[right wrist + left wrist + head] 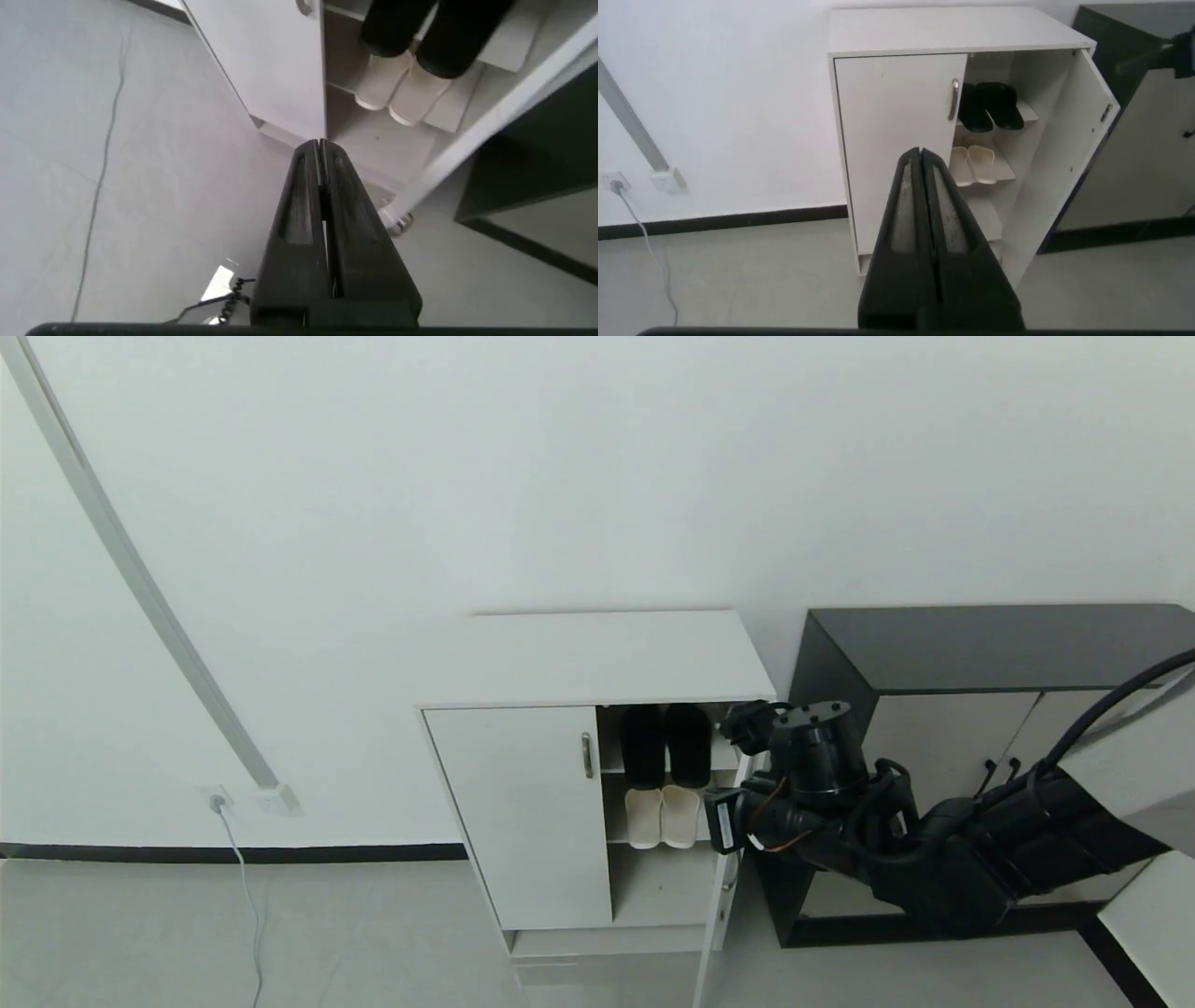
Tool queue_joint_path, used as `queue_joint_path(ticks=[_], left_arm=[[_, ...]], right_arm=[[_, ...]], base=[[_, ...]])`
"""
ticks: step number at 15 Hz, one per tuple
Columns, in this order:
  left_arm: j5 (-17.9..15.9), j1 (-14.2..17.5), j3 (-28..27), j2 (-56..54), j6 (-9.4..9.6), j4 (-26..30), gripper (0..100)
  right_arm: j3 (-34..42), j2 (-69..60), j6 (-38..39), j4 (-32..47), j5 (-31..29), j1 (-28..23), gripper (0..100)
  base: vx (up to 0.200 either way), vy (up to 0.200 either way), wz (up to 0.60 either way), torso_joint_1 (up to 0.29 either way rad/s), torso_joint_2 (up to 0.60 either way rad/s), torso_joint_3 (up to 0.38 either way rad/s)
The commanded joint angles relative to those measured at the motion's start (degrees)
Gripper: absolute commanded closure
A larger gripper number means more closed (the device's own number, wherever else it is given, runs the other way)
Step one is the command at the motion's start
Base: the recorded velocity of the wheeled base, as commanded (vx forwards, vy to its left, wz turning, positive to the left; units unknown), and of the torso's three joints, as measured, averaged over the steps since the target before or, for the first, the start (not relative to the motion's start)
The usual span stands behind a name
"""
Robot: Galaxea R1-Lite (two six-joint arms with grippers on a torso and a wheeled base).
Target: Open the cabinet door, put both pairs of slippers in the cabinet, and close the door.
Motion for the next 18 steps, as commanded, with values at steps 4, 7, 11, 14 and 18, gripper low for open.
queue_joint_path(ticks=[4, 7, 11, 14, 18], left_arm=[[-0.08, 0.01, 0.01, 0.07, 0.03, -0.01, 100], [0.10, 0.01, 0.01, 0.07, -0.14, -0.01, 100], [0.27, 0.01, 0.01, 0.07, -0.32, -0.01, 100], [0.27, 0.01, 0.01, 0.07, -0.32, -0.01, 100], [0.27, 0.01, 0.01, 0.07, -0.32, -0.01, 100]], right_arm=[[12.61, -3.23, -0.44, -3.47, -0.04, -4.15, 100], [17.35, -2.27, -3.17, -6.02, 0.05, -6.00, 100], [16.39, 2.74, -3.26, -9.45, 0.05, -6.09, 100], [13.05, 6.35, -3.08, -11.12, 0.13, -6.09, 100], [6.54, 10.65, -2.55, -11.21, 0.22, -6.44, 100]], base=[[0.150, 0.000, 0.00, -0.004, 0.00, 0.003], [0.133, 0.000, 0.00, -0.002, 0.00, 0.006], [0.000, 0.000, 0.00, 0.000, 0.00, 0.000], [0.000, 0.000, 0.00, 0.000, 0.00, 0.000], [0.000, 0.000, 0.00, 0.000, 0.00, 0.000]])
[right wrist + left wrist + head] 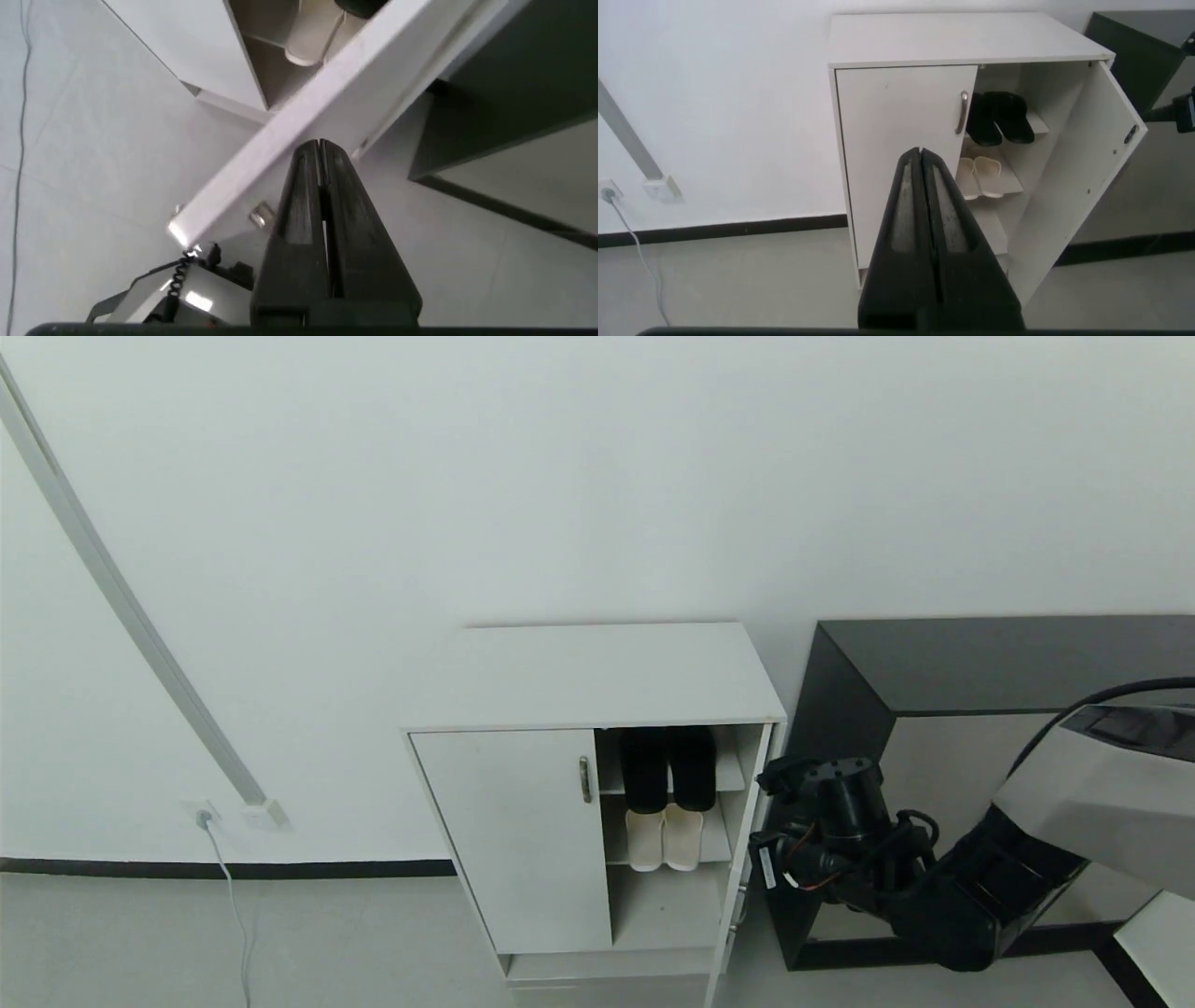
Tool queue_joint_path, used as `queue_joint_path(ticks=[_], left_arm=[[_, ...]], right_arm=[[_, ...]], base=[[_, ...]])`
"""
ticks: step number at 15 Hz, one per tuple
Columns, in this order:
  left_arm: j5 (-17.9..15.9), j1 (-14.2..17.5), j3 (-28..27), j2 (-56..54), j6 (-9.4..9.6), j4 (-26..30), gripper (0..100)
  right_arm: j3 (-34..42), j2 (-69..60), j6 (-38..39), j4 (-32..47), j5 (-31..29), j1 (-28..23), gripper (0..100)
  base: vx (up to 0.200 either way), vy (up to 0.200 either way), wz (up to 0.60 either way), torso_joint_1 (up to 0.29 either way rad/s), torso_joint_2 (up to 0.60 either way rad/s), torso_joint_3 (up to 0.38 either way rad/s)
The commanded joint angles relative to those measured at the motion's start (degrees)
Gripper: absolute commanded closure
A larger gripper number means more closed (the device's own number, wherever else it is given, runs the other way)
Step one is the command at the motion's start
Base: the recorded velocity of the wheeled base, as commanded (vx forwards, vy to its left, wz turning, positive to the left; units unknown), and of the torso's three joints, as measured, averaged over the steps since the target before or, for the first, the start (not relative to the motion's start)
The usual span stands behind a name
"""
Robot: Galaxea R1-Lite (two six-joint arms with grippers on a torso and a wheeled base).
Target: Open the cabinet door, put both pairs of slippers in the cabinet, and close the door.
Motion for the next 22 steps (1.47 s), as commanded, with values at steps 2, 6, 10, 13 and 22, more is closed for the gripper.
queue_joint_path(ticks=[2, 6, 10, 13, 22], left_arm=[[0.01, 0.01, 0.01, 0.07, -0.02, -0.01, 100], [0.01, 0.01, 0.01, 0.07, -0.02, -0.01, 100], [0.01, 0.01, 0.01, 0.07, -0.02, -0.01, 100], [0.01, 0.01, 0.01, 0.07, -0.02, -0.01, 100], [0.01, 0.01, 0.01, 0.07, -0.02, -0.01, 100]], right_arm=[[-4.64, 4.69, 0.04, -0.14, 0.07, -0.35, 100], [-7.45, 8.47, 0.04, -6.47, 0.07, -0.88, 100], [-14.04, 11.37, 2.86, -6.82, -0.11, -0.96, 100], [-19.32, 14.36, 2.86, -6.64, -0.11, -1.14, 100], [-27.84, 18.31, 2.86, -5.59, -0.11, -1.49, 100]], base=[[0.000, 0.000, 0.00, 0.000, 0.00, 0.000], [0.000, 0.000, 0.00, 0.000, 0.00, 0.000], [0.000, 0.000, 0.00, 0.000, 0.00, 0.000], [0.000, 0.000, 0.00, 0.000, 0.00, 0.000], [0.000, 0.000, 0.00, 0.000, 0.00, 0.000]])
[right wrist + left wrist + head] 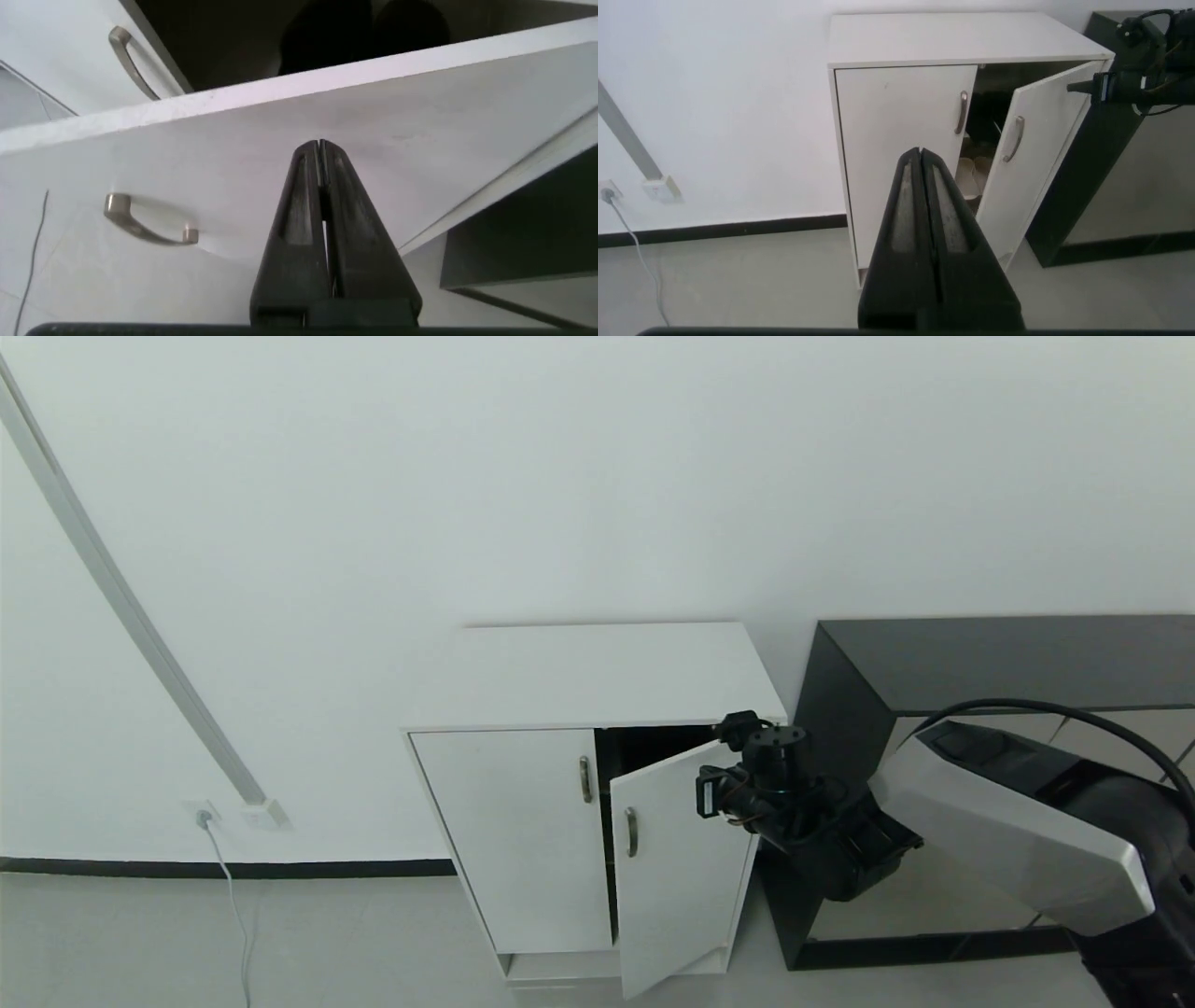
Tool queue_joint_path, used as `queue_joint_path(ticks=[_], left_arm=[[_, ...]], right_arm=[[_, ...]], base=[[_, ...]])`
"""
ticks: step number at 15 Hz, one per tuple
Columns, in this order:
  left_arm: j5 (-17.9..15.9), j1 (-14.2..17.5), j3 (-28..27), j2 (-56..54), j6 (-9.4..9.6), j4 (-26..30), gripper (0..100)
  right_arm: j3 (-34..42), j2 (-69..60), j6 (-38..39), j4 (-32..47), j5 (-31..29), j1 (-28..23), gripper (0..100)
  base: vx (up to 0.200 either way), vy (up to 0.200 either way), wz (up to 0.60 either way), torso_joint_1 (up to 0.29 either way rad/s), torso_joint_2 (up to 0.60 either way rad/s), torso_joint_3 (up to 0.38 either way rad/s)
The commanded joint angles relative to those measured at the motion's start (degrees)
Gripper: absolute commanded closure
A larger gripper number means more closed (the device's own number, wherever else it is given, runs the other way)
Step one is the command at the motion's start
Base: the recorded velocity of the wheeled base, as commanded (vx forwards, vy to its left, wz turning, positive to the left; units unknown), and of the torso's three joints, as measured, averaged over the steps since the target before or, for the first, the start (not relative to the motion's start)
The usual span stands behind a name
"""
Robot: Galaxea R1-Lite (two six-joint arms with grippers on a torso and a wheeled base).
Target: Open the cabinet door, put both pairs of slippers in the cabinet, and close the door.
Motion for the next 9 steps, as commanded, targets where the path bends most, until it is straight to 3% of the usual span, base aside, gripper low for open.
queue_joint_path(ticks=[1, 9], left_arm=[[0.01, 0.01, 0.01, 0.07, -0.02, -0.01, 100], [0.01, 0.01, 0.01, 0.07, -0.02, -0.01, 100]], right_arm=[[-0.83, 0.62, -0.01, 0.08, 0.01, 0.00, 100], [-6.28, 2.73, -0.01, 2.19, 0.01, 0.08, 100]], base=[[0.000, 0.000, 0.00, 0.000, 0.00, 0.000], [0.000, 0.000, 0.00, 0.000, 0.00, 0.000]])
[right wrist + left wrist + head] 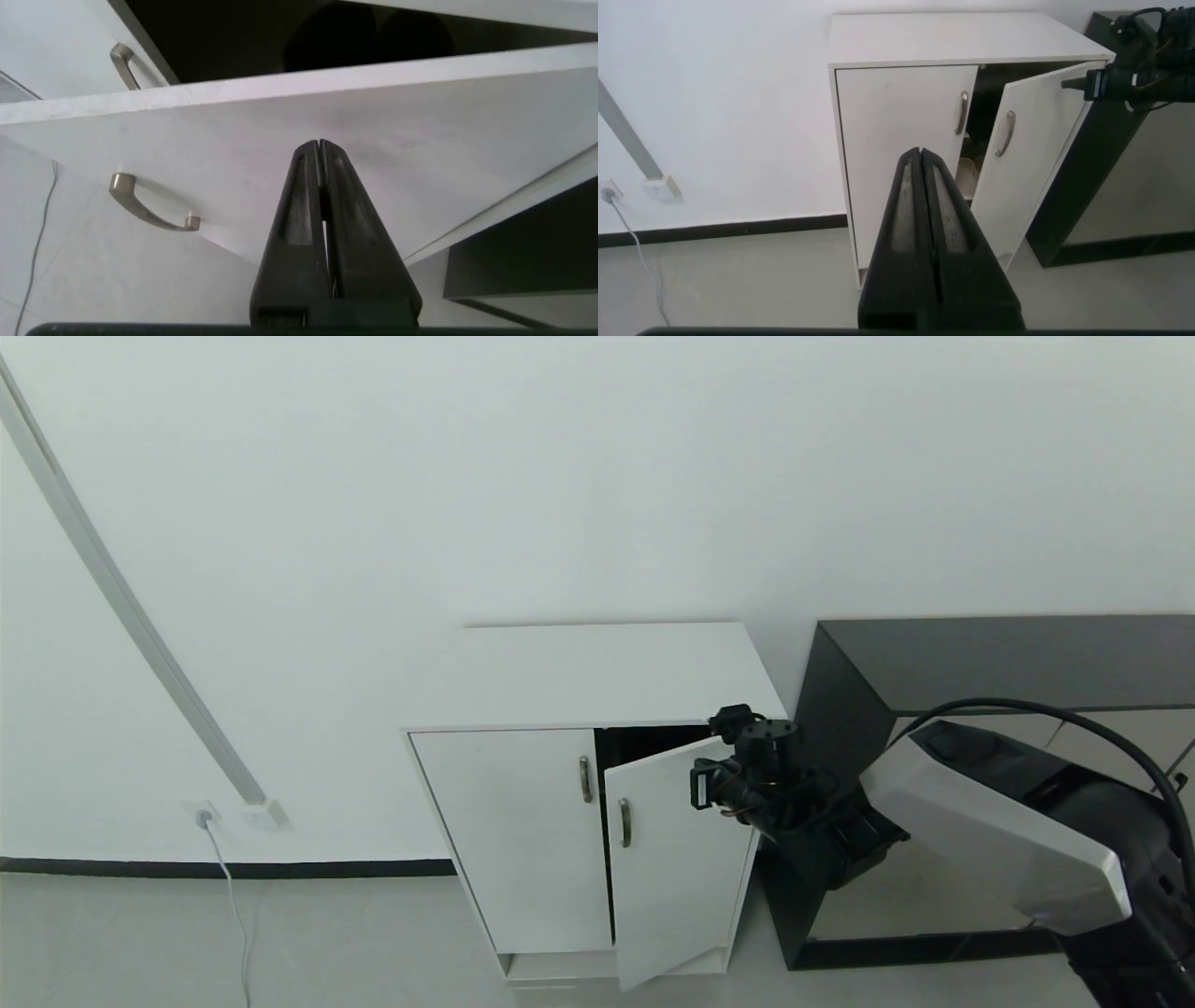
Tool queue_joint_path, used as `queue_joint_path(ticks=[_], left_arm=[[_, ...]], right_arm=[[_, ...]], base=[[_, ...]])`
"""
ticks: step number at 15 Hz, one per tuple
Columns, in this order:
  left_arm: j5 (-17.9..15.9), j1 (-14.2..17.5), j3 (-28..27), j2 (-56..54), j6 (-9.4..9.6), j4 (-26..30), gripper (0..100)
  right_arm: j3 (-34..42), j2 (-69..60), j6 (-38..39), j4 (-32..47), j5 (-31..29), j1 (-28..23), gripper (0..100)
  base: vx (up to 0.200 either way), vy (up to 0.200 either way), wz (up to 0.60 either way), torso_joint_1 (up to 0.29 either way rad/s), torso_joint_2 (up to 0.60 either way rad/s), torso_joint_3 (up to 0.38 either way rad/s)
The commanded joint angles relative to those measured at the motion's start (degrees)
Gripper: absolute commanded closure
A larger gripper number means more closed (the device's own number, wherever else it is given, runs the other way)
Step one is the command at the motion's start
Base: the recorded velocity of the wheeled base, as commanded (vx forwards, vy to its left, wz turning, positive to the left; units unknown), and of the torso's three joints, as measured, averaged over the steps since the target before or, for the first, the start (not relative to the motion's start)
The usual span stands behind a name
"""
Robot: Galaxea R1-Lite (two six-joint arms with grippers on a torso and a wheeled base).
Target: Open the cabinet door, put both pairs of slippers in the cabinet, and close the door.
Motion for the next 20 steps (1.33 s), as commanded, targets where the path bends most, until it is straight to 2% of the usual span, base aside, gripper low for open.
queue_joint_path(ticks=[1, 12, 20], left_arm=[[-0.04, 0.01, 0.01, 0.07, -0.02, -0.01, 100], [0.04, 0.01, 0.01, 0.07, -0.10, -0.01, 100], [0.04, 0.01, 0.01, 0.07, -0.10, -0.01, 100]], right_arm=[[-1.77, 1.08, -0.01, 0.35, -0.01, 0.05, 100], [-12.32, 5.83, -0.01, 4.74, -0.10, 0.05, 100], [-16.71, 8.20, -0.36, 6.41, -0.10, -1.01, 100]], base=[[0.000, 0.000, 0.00, 0.000, 0.00, 0.000], [0.000, 0.000, 0.00, 0.000, 0.00, 0.000], [0.000, 0.000, 0.00, 0.000, 0.00, 0.000]])
